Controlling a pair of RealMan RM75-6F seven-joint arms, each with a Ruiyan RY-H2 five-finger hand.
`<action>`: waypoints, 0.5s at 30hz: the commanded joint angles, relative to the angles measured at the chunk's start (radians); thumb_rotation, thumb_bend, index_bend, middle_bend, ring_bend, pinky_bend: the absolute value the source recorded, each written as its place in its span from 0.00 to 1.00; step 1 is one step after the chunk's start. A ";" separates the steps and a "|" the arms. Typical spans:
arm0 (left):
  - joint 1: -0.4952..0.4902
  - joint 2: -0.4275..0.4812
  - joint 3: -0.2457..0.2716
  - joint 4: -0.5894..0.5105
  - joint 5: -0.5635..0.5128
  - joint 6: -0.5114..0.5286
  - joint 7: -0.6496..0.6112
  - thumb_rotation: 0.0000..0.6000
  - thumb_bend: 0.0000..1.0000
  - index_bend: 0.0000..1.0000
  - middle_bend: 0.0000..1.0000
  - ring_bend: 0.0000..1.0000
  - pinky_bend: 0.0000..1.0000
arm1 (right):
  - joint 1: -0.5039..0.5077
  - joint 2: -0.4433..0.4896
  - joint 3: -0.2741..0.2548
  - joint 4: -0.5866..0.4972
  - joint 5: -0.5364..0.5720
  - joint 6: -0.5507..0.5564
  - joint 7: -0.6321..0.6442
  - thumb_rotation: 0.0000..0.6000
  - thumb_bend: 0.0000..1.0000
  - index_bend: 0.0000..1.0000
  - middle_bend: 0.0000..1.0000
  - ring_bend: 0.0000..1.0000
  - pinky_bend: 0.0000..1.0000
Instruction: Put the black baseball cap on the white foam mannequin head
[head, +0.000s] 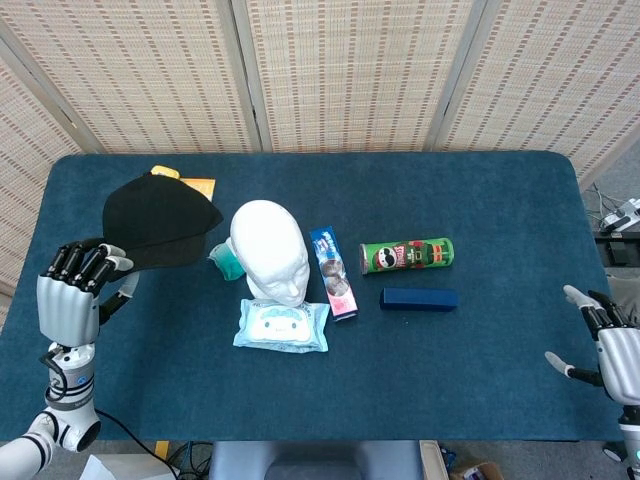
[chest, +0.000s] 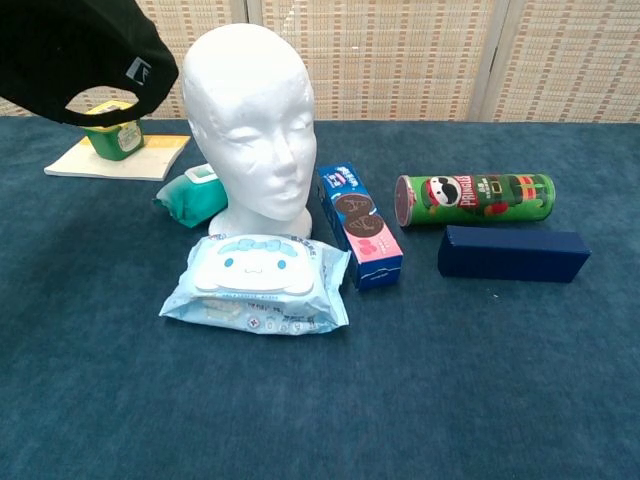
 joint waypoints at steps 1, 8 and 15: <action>-0.029 0.024 -0.020 -0.054 0.018 -0.014 0.049 1.00 0.36 0.89 0.55 0.39 0.43 | 0.000 0.000 0.000 0.000 -0.001 0.000 0.000 1.00 0.00 0.15 0.27 0.16 0.45; -0.068 0.052 -0.049 -0.137 0.027 -0.052 0.119 1.00 0.36 0.89 0.56 0.39 0.44 | 0.000 0.001 -0.002 0.000 -0.004 0.000 0.000 1.00 0.00 0.15 0.27 0.16 0.45; -0.109 0.041 -0.068 -0.193 0.042 -0.081 0.174 1.00 0.36 0.90 0.56 0.39 0.44 | 0.001 0.000 -0.002 -0.002 -0.004 -0.002 -0.006 1.00 0.00 0.15 0.27 0.16 0.45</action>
